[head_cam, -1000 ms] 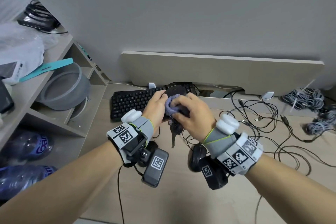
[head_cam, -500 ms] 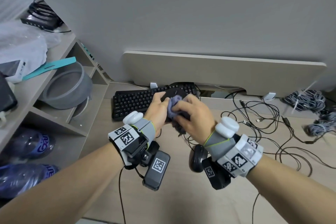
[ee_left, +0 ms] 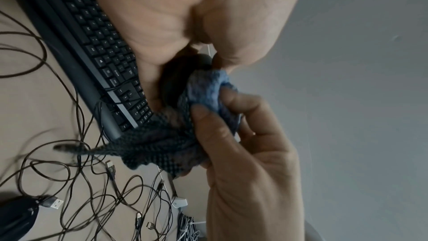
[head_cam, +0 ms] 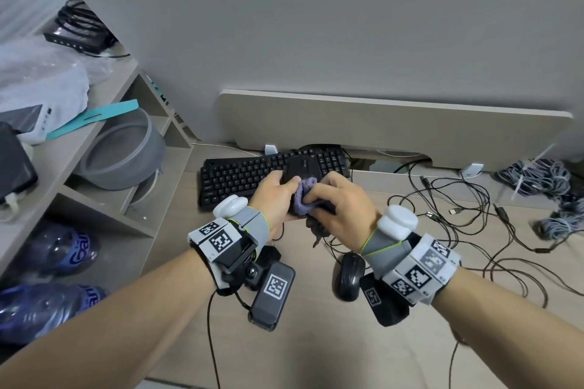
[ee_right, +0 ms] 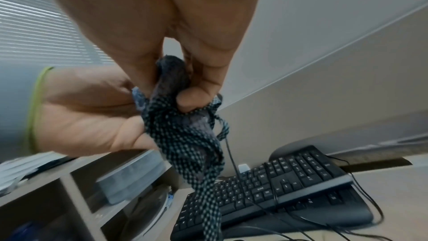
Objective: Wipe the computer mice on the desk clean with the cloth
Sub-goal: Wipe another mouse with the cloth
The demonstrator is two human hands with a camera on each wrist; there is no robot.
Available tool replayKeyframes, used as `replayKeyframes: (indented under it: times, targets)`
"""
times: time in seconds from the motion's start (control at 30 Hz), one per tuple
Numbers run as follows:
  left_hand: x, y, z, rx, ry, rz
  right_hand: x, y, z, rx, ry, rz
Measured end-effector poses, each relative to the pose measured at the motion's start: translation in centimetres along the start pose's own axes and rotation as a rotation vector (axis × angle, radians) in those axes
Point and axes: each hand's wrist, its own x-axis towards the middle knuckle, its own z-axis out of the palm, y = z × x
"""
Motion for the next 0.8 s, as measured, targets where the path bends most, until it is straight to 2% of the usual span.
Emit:
replayKeyframes:
  times: [0.13, 0.2, 0.3, 0.43, 0.5, 0.6, 0.63, 0.7, 0.77, 0.8]
  targets:
    - [-0.7, -0.4, -0.5, 0.072, -0.041, 0.06, 1.7, 2.3, -1.4, -0.002, 0.115, 0.169]
    - [-1.2, -0.5, -0.2, 0.102, -0.07, 0.095, 2.8, 2.6, -1.7, -0.031, 0.168, 0.205]
    - [-1.2, -0.5, -0.1, 0.115, -0.078, 0.108, 3.2, 1.6, -1.3, -0.044, 0.172, 0.079]
    - [-1.1, -0.7, -0.7, 0.126, -0.089, 0.099, 1.1, 0.9, -0.4, -0.078, 0.036, -0.042]
    - [-1.3, -1.0, -0.8, 0.159, -0.108, 0.107, 1.3, 1.5, -0.7, -0.065, 0.013, -0.028]
    - [-1.4, -1.4, -0.5, 0.208, -0.13, 0.133, 3.2, 3.0, -1.9, -0.069, 0.133, 0.131]
    - [-1.4, -1.3, -0.4, 0.224, -0.123, 0.148, 3.4, 3.0, -2.1, -0.076, 0.163, 0.143]
    - [-1.0, -1.2, -0.5, 0.246, -0.095, 0.181, 2.6, 1.9, -1.5, -0.096, 0.136, 0.06]
    - [-0.7, -1.2, -0.8, 0.282, -0.089, 0.201, 0.9, 0.5, -0.4, -0.095, 0.018, -0.032]
    - [-0.7, -1.3, -0.9, 0.318, -0.094, 0.21, 0.6, 0.5, -0.2, -0.085, -0.016, -0.032]
